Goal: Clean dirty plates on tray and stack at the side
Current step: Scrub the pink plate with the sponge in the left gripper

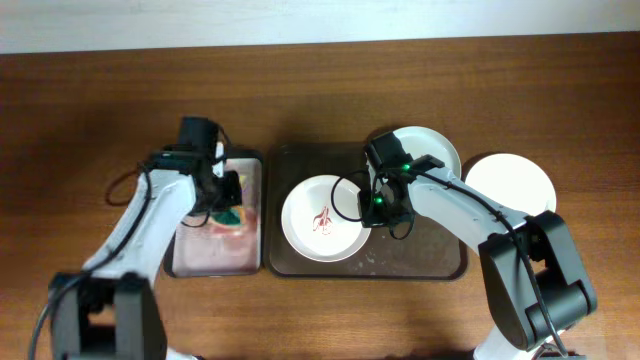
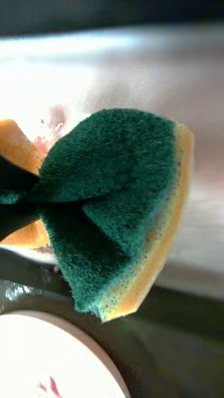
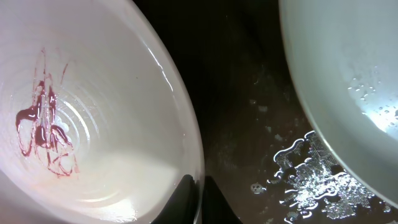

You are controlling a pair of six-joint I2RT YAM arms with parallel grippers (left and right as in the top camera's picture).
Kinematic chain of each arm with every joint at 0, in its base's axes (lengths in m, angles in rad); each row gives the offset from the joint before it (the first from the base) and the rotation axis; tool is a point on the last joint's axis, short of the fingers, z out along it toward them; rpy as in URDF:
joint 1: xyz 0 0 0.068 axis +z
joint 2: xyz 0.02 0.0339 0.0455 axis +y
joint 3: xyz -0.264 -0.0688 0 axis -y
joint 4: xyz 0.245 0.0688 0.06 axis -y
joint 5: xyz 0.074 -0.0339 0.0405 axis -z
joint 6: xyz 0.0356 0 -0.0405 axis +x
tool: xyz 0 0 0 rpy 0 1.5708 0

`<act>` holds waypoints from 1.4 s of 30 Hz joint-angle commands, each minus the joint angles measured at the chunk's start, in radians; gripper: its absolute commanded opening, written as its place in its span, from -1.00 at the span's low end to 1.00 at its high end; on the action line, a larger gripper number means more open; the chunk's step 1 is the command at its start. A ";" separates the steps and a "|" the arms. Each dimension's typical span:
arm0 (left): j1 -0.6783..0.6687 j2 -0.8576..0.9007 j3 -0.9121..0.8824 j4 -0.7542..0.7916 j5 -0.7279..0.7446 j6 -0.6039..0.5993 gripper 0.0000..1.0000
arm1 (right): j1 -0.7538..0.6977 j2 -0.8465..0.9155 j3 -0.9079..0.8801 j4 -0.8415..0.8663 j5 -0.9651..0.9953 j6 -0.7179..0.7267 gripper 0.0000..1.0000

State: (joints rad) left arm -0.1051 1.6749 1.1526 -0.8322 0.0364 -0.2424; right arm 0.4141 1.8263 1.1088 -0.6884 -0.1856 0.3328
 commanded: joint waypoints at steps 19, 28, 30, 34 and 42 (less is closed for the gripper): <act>-0.087 -0.208 0.029 0.046 -0.388 0.005 -1.00 | 0.007 0.015 -0.006 -0.004 -0.005 -0.007 -0.85; -0.148 -0.208 0.028 0.046 -0.460 0.005 -1.00 | 0.007 0.015 -0.006 -0.003 -0.005 -0.007 -0.86; -0.148 -0.208 0.028 0.046 -0.461 0.005 -1.00 | 0.007 0.015 -0.006 -0.004 -0.005 -0.007 -0.85; -0.148 -0.208 0.028 0.047 -0.461 0.005 -1.00 | 0.007 0.015 -0.006 -0.004 -0.005 -0.007 -0.86; -0.148 -0.196 0.017 0.046 -0.352 0.005 -1.00 | 0.007 0.015 -0.006 -0.004 -0.005 -0.007 -0.85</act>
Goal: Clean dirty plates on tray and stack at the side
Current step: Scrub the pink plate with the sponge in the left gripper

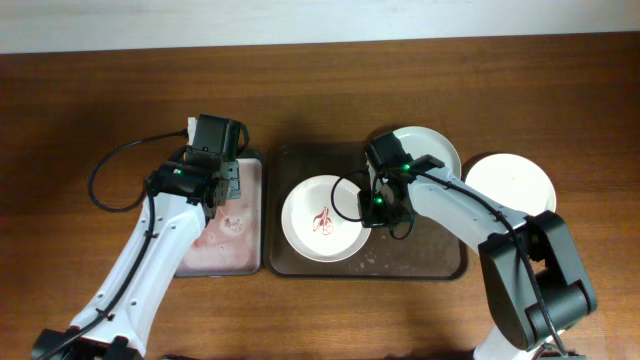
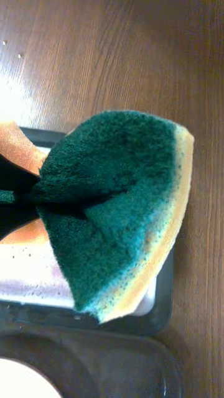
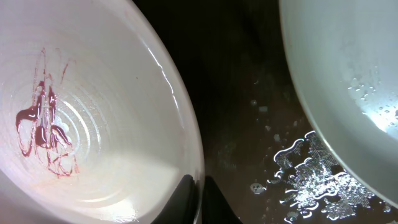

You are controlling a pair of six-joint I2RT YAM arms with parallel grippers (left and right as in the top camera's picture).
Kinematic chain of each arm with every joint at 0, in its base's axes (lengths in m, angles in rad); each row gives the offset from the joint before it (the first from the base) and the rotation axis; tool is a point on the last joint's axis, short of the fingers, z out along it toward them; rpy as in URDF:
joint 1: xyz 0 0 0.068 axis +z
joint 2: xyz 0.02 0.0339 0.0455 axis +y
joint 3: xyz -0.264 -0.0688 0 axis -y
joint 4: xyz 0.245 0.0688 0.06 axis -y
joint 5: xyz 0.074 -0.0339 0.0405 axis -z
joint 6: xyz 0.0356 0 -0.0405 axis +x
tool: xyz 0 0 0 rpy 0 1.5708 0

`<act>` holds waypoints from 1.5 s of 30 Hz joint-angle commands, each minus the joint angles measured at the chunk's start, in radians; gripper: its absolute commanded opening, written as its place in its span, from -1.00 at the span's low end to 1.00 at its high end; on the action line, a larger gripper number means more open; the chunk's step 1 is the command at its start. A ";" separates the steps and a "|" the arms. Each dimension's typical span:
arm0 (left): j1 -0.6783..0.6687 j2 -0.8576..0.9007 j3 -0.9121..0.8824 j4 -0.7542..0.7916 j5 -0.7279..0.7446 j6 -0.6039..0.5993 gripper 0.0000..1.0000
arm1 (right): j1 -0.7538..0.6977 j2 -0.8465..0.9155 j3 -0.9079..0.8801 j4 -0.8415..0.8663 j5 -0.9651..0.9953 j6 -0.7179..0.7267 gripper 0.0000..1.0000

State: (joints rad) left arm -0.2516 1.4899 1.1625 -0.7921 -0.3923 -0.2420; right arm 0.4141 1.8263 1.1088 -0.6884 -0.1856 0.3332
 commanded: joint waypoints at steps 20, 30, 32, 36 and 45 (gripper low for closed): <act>0.058 0.144 -0.012 0.040 0.893 0.009 -1.00 | 0.007 0.015 -0.006 -0.004 -0.006 -0.007 -0.85; -0.206 0.319 -0.014 0.250 0.840 -0.244 -1.00 | 0.007 0.015 -0.006 -0.004 -0.006 -0.007 -0.85; -0.243 0.373 -0.014 0.297 0.810 -0.244 -1.00 | 0.007 0.015 -0.006 -0.004 -0.006 -0.007 -0.85; -0.258 0.402 -0.013 0.256 0.579 -0.244 -1.00 | 0.007 0.015 -0.006 -0.007 -0.006 -0.008 -0.85; -0.243 0.263 0.038 0.084 0.430 -0.227 -1.00 | 0.007 0.015 -0.006 -0.015 -0.006 -0.007 -0.85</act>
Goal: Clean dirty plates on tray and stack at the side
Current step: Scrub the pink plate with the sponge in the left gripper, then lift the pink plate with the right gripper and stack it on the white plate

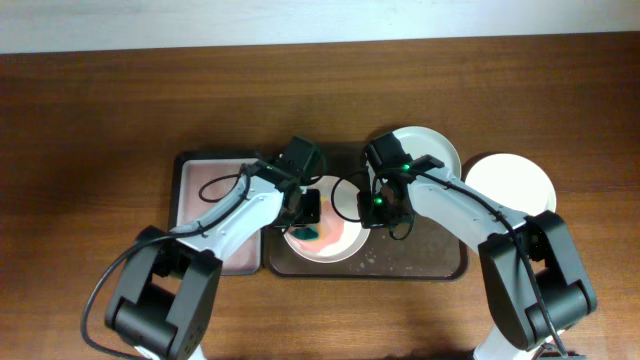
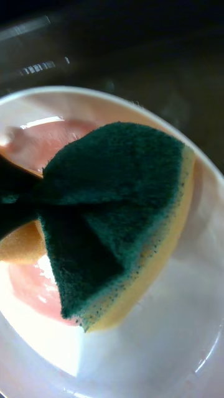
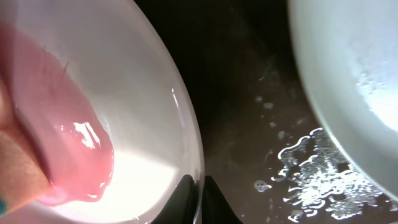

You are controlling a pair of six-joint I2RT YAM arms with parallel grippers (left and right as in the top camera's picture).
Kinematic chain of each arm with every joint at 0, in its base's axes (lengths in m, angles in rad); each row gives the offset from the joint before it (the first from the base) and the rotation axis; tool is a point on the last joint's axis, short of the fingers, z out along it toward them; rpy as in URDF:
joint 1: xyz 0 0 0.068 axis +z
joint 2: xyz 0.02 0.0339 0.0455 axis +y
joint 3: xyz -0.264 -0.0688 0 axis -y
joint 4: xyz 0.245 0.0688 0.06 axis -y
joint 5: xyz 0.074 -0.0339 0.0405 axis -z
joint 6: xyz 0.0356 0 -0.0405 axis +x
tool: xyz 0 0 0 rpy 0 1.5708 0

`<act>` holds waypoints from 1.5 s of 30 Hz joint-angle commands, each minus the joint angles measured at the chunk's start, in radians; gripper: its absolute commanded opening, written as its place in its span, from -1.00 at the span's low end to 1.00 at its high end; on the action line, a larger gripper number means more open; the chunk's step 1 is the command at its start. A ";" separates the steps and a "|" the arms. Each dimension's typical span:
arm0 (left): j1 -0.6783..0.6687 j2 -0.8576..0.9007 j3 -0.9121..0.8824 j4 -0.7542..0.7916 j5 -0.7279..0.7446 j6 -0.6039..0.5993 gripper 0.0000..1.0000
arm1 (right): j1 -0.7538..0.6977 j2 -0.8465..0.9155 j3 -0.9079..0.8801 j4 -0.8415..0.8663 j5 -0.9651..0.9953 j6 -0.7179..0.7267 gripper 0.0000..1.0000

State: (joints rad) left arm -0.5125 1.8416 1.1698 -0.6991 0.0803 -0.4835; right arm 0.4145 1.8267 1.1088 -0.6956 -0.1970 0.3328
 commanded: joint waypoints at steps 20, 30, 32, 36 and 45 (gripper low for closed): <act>0.270 -0.222 0.006 -0.193 -0.130 0.161 -1.00 | 0.007 0.014 -0.073 0.038 -0.039 -0.002 -0.92; 0.277 -0.140 -0.079 -0.061 -0.129 0.183 -1.00 | 0.004 -0.136 0.140 -0.253 0.123 -0.008 -0.92; 0.289 -0.140 -0.079 -0.058 -0.129 0.183 -1.00 | 0.004 -0.172 0.192 -0.316 0.181 -0.008 -0.92; 0.306 -0.140 -0.079 -0.061 -0.130 0.187 -1.00 | 0.005 -0.182 0.204 -0.389 0.251 -0.008 -0.92; 0.306 -0.140 -0.079 -0.034 -0.129 0.186 -1.00 | 0.005 -0.182 0.204 -0.390 0.550 -0.007 -0.92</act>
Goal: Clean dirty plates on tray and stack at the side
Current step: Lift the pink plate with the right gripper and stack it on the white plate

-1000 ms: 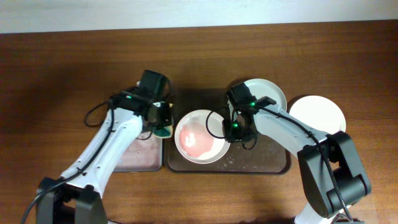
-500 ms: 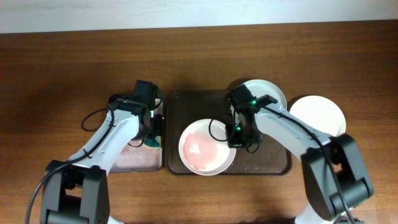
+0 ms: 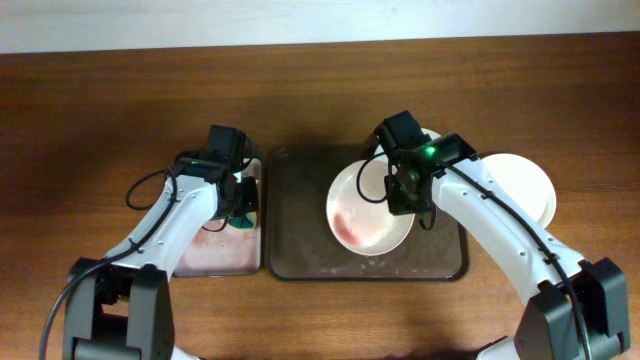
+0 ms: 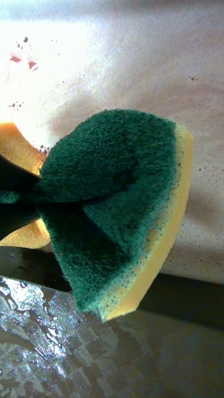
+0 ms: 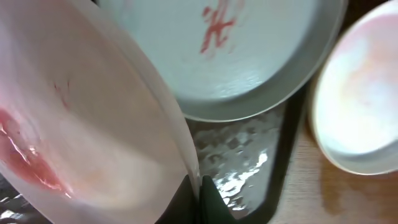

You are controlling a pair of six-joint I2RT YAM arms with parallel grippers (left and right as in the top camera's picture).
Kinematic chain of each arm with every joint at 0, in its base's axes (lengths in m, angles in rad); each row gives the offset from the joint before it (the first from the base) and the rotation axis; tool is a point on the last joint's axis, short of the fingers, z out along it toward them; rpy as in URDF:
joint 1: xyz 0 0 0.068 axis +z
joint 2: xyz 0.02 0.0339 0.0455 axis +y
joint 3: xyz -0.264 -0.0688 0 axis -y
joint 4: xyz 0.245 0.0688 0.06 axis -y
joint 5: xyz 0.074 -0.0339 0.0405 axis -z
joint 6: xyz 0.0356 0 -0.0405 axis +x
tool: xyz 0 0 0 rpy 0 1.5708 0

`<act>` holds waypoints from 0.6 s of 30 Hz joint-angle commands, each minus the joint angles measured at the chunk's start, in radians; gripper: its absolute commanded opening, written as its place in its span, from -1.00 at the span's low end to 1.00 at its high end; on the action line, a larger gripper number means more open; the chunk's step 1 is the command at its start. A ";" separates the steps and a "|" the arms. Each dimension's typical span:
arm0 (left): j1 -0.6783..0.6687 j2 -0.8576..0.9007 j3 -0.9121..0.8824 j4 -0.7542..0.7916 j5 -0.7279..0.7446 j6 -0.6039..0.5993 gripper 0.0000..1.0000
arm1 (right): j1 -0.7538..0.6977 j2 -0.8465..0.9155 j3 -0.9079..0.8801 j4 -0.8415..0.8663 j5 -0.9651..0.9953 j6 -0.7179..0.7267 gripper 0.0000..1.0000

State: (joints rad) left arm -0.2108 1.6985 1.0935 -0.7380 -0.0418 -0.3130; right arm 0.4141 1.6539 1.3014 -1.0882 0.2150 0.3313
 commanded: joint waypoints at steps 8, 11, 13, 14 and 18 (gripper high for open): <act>0.004 0.003 -0.003 0.005 -0.007 0.016 -1.00 | 0.165 -0.010 0.031 -0.020 0.433 0.025 -0.92; 0.004 0.003 -0.003 0.005 -0.007 0.016 -1.00 | 0.281 -0.010 0.069 -0.013 0.563 0.051 -0.92; 0.004 0.003 -0.003 0.005 -0.007 0.016 -1.00 | 0.374 -0.010 0.093 0.002 0.677 0.051 -0.92; 0.004 0.003 -0.003 0.005 -0.007 0.016 -1.00 | 0.406 -0.010 0.094 0.003 0.719 0.051 -0.92; 0.004 0.003 -0.003 0.005 -0.007 0.016 -1.00 | 0.483 -0.010 0.094 0.003 0.814 0.077 -0.92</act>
State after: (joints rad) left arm -0.2108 1.6985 1.0935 -0.7364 -0.0418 -0.3130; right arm 0.8738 1.6539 1.3727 -1.0882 0.9096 0.3695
